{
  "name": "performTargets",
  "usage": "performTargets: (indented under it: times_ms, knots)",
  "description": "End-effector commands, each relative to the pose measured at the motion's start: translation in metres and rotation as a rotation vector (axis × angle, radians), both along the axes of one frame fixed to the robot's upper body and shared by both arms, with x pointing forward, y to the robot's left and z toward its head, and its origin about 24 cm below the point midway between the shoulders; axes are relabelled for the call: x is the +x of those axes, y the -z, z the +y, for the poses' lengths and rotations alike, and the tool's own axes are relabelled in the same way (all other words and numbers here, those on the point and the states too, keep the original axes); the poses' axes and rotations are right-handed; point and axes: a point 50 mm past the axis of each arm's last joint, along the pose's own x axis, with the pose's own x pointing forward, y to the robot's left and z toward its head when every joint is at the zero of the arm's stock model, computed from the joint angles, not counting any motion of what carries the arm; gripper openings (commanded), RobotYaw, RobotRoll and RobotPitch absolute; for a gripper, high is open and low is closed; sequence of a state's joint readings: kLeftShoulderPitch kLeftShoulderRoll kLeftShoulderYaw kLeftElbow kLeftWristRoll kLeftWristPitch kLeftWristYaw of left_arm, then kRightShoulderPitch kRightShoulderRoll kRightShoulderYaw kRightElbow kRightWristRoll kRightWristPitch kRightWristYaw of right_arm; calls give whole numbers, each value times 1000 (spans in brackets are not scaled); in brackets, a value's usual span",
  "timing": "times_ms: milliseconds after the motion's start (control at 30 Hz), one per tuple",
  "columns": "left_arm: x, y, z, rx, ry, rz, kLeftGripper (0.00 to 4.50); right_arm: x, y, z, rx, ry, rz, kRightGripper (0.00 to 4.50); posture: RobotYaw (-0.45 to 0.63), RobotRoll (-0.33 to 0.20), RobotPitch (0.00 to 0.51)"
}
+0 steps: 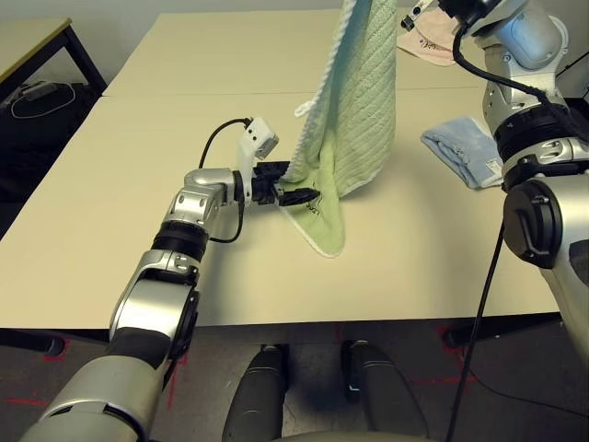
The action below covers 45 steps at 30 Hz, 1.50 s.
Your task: Fold the towel and set it aside.
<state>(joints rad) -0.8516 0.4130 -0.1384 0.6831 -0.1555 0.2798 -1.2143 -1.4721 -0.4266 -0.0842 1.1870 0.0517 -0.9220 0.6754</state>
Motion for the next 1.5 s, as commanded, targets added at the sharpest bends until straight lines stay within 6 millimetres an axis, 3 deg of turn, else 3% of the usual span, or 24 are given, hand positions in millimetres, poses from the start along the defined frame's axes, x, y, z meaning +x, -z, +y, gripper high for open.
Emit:
performTargets:
  times_ms: [33, 500, 767, 1200, 1500]
  knots:
    - [-4, 1, -1, 15, 12, -1, 4500, -2, -8, -8, 26, 23, -16, 42, 50, 0, 85]
    - [10, 7, 27, 126, -213, -116, 4500, -1, -8, -12, 27, 39, -9, 42, 53, 0, 86]
    - [10, 8, 35, 132, -209, -107, 4500, -1, -7, -10, 23, 35, -9, 42, 51, 0, 88]
    - [5, -7, 48, 33, -191, -16, 4500, 0, -4, -10, 22, 40, -2, 42, 56, 0, 91]
    - [0, -2, 40, 26, -163, 7, 4500, -4, -16, -11, 64, 79, -60, 42, 53, 0, 89]
